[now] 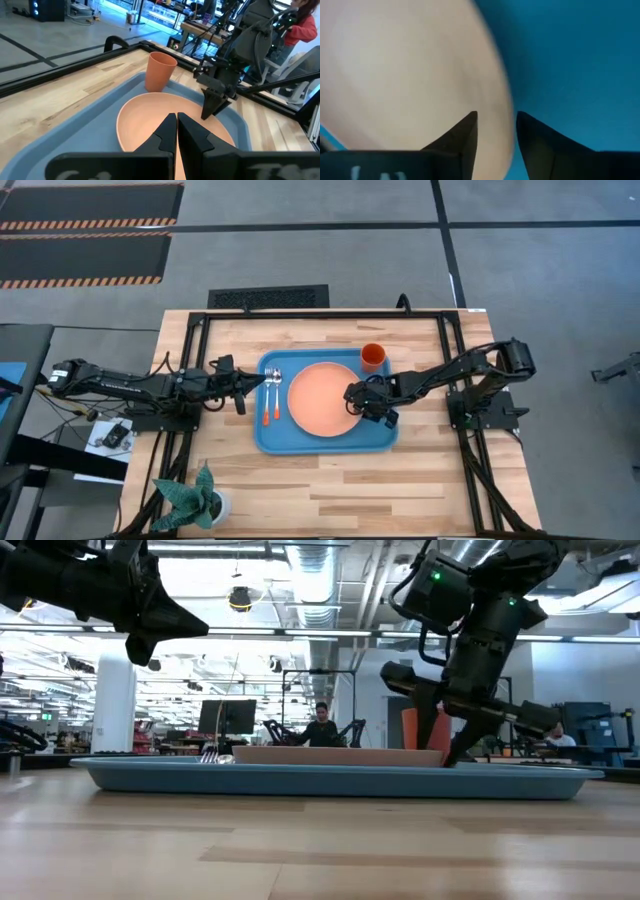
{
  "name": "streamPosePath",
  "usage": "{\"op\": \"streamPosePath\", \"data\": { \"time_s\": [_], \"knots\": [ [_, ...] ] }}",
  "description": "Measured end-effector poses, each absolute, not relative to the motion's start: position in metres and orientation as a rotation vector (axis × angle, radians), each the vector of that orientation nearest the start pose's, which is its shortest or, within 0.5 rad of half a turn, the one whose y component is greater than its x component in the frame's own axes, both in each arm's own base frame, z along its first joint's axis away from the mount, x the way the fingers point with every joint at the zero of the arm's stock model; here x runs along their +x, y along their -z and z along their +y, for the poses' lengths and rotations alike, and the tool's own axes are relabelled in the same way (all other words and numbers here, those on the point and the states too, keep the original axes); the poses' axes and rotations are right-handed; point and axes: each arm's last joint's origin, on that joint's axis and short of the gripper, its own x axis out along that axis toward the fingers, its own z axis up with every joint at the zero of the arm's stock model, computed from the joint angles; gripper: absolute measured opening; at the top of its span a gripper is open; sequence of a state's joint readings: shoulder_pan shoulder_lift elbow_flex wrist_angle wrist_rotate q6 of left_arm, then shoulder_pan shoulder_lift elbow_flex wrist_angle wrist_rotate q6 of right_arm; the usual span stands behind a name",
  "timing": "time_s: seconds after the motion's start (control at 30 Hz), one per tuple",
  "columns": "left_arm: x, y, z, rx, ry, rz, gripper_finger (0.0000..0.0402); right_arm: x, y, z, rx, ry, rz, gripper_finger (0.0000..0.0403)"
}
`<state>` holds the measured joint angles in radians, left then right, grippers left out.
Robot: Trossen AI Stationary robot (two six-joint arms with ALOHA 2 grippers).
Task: Pick and place plate/cup/fork/spoon on tray
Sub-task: Put the light orange plate to the right of the orange spoon on the blue serving tray, then adjust the blue serving tray
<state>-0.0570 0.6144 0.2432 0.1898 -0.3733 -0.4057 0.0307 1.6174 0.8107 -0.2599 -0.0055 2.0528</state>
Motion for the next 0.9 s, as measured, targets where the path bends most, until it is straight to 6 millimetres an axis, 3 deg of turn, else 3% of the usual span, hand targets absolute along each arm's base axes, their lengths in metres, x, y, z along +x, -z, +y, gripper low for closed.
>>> {"op": "streamPosePath", "data": {
  "time_s": [0.13, 0.4, 0.5, 0.6, 0.77, 0.9],
  "knots": [
    [0.147, -0.206, 0.002, -0.359, -0.345, 0.115, 0.0, 0.286, -0.157, 0.009, 1.772, 1.032, 0.7, 0.0172],
    [0.141, -0.209, 0.002, -0.414, -0.317, 0.094, 0.0, 0.256, -0.191, 0.008, 1.576, 0.954, 0.8, 0.0175],
    [0.138, -0.205, 0.002, -0.455, -0.333, 0.137, 0.0, 0.239, -0.204, 0.008, 1.454, 0.905, 0.886, 0.0152],
    [0.135, -0.196, 0.002, -0.52, -0.381, 0.246, 0.0, 0.219, -0.21, 0.006, 1.316, 0.899, 1.017, 0.0105],
    [0.128, -0.177, 0.003, -0.675, -0.531, 0.412, 0.0, 0.196, -0.198, -0.003, 1.169, 0.84, 1.169, 0.0013],
    [0.125, -0.163, 0.004, -0.772, -0.654, 0.509, 0.0, 0.186, -0.178, -0.012, 1.156, 0.876, 1.197, 0.0023]
  ]
}}
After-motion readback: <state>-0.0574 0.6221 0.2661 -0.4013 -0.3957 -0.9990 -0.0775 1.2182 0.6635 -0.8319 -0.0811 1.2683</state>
